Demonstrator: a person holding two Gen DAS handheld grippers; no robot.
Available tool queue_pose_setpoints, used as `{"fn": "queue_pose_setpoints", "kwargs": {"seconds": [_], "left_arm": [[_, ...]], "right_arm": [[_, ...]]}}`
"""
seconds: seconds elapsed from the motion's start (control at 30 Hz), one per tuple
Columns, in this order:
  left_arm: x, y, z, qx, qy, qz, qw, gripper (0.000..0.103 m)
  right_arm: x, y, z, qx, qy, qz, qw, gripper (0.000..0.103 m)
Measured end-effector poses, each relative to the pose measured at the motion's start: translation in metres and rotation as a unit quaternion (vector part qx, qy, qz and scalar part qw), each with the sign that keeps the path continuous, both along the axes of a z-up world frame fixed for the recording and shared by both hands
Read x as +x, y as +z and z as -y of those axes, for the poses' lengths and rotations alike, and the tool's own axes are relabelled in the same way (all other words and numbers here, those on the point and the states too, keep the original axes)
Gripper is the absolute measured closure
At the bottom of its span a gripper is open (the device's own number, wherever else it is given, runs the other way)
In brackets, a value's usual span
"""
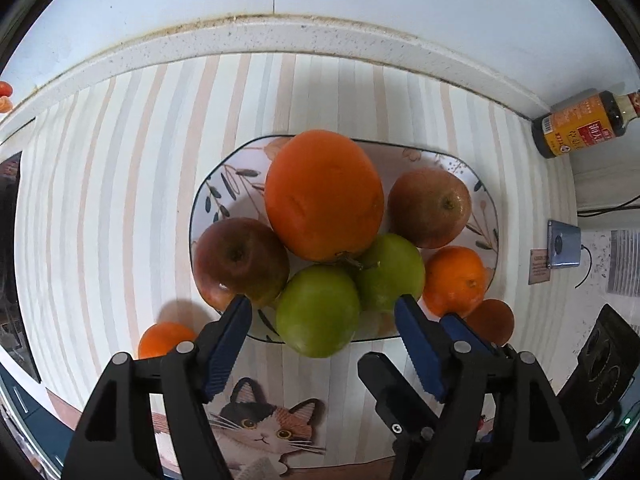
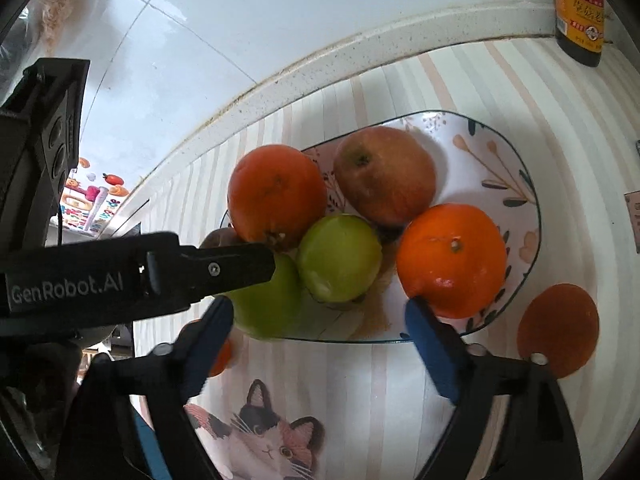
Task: Organize fruits
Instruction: 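Set both green apples on the plate and open both tools, then lift both open tools back from the plate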
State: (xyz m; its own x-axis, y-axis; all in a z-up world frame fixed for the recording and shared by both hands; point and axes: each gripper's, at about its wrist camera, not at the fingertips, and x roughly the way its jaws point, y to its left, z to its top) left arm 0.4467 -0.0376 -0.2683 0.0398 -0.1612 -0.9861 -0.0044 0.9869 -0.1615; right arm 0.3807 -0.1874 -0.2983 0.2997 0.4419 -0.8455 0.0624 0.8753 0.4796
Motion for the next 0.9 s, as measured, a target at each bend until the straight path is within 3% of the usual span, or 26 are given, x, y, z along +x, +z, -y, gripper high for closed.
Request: {"fn": "queue_pose_setpoints", "kwargs": {"seconds": [0.1,0.37,0.6,0.9], "left_arm": [[-0.005,0.009,0.001,0.008,-0.003,0.02,0.9998,0.026],[-0.039,0.033,-0.014,0.057,0.008,0.084,0.9948,0.025],[-0.079,0.05,-0.029,0.063,0.024,0.116,0.991,0.025],[-0.135,0.107,-0.03,0.056,0.022,0.185,0.9809,0.025]], "right_arm": [[-0.006,0.01,0.004,-0.024,-0.006,-0.002,1.0,0.011],[-0.024,0.046,0.021,-0.146,-0.005,0.004,0.989,0.008],[-0.04,0.084,0.031,-0.177,-0.003,0.024,0.984,0.008],[-0.084,0.148,0.024,-0.205,0.004,0.066,0.977,0.008]]}}
